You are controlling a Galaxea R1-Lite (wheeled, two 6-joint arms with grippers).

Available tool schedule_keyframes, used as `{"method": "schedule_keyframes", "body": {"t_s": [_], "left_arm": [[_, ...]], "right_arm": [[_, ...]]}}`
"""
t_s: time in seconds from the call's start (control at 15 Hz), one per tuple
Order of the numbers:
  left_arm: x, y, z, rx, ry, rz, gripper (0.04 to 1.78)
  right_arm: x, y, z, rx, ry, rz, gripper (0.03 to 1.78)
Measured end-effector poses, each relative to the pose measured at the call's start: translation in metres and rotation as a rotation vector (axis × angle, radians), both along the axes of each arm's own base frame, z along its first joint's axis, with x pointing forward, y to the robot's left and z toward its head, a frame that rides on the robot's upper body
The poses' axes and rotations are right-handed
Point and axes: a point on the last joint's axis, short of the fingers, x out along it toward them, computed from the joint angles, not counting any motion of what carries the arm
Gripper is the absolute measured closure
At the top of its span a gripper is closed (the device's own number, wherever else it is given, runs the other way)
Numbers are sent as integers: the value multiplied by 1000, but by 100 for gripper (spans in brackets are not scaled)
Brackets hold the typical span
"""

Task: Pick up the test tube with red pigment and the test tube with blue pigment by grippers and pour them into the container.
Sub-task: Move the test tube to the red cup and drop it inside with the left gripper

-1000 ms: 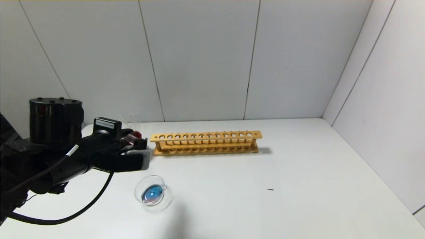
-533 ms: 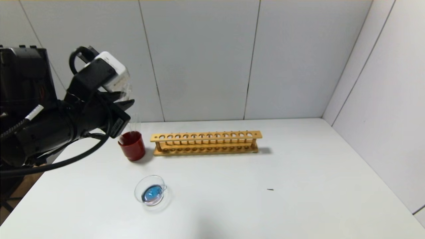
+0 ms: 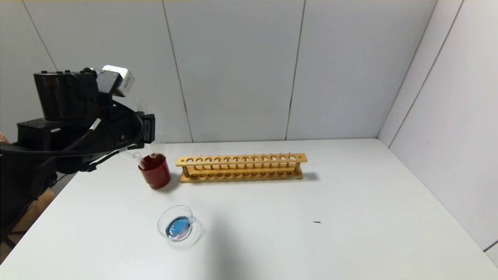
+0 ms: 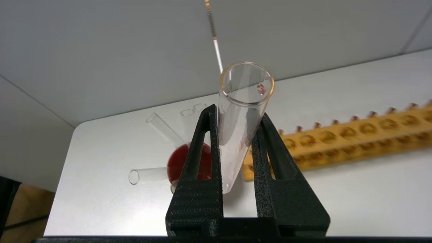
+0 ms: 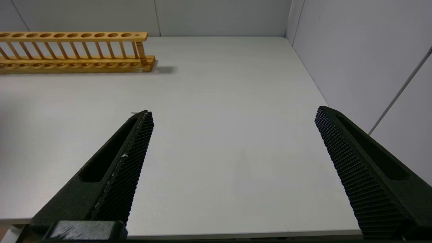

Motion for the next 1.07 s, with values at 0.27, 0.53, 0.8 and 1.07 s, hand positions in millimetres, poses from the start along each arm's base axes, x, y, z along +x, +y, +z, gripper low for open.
{"method": "schedule_keyframes", "body": {"t_s": [0.27, 0.53, 0.8, 1.07], "left_arm": [[31, 9, -25, 6, 31, 53, 151], [54, 17, -42, 5, 40, 85, 151], [73, 23, -62, 7, 55, 110, 151], [85, 23, -76, 10, 79, 115, 151]], "right_arm": [[0, 0, 0, 0, 0, 0, 6], [0, 0, 0, 0, 0, 0, 6], [0, 0, 0, 0, 0, 0, 6], [0, 0, 0, 0, 0, 0, 6]]}}
